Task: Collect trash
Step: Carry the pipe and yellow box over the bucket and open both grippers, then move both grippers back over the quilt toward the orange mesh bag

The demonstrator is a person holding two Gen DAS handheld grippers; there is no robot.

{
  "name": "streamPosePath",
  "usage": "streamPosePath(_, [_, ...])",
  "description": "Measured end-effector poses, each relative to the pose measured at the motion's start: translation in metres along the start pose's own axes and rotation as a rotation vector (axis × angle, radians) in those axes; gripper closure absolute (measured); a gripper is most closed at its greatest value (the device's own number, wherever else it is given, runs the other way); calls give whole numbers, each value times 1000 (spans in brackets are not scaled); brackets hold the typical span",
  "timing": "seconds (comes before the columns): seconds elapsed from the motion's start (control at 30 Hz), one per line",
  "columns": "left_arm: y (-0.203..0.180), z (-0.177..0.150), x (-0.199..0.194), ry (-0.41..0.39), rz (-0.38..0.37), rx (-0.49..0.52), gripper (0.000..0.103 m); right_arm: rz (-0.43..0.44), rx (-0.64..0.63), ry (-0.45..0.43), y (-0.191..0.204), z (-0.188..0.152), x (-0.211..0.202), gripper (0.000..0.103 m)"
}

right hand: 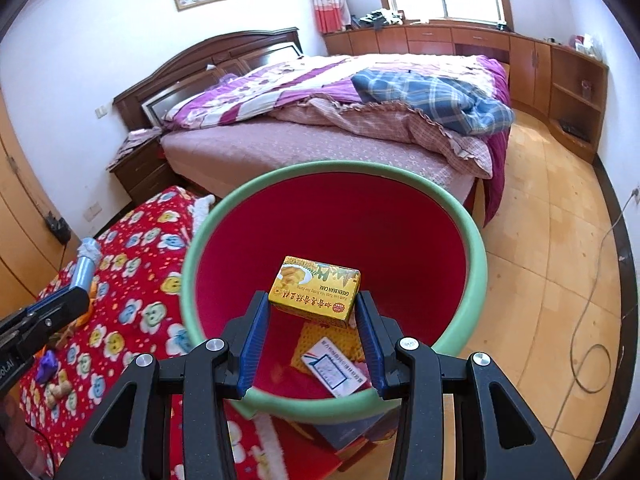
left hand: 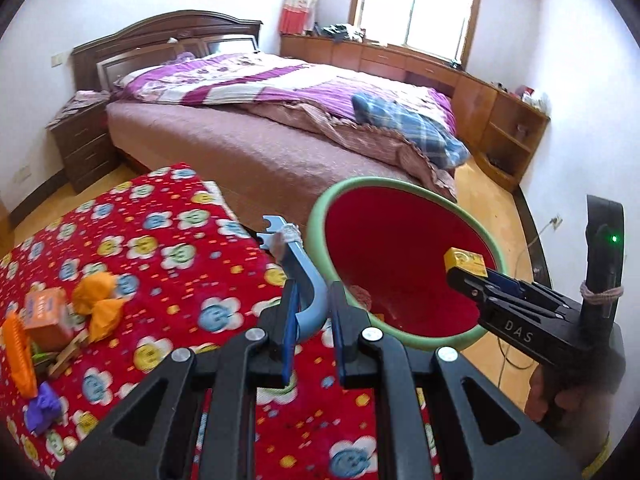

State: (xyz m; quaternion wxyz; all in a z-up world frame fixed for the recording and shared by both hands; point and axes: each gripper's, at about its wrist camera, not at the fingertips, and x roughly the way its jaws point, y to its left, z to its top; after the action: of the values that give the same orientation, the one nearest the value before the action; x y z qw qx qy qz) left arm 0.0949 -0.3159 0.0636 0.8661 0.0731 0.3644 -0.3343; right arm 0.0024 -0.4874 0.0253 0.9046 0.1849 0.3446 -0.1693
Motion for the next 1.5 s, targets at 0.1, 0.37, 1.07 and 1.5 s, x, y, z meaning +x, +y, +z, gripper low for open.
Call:
streamPosePath(0.1, [-11,5,14,11,-13,21,89,-12,2,9,-7,4,8,59])
streamPosePath(0.37, [-30,15,43,38,-35,56,89,-41,2,15,-20,8,20,57])
streamPosePath(1.07, [-32,22,59,66,-34,50,75,-22,15,-16,-27,9,15,45])
streamPosePath(1.5, [8,3,19,50,27,-72,62,46,39,-68,-9,7,-21,39])
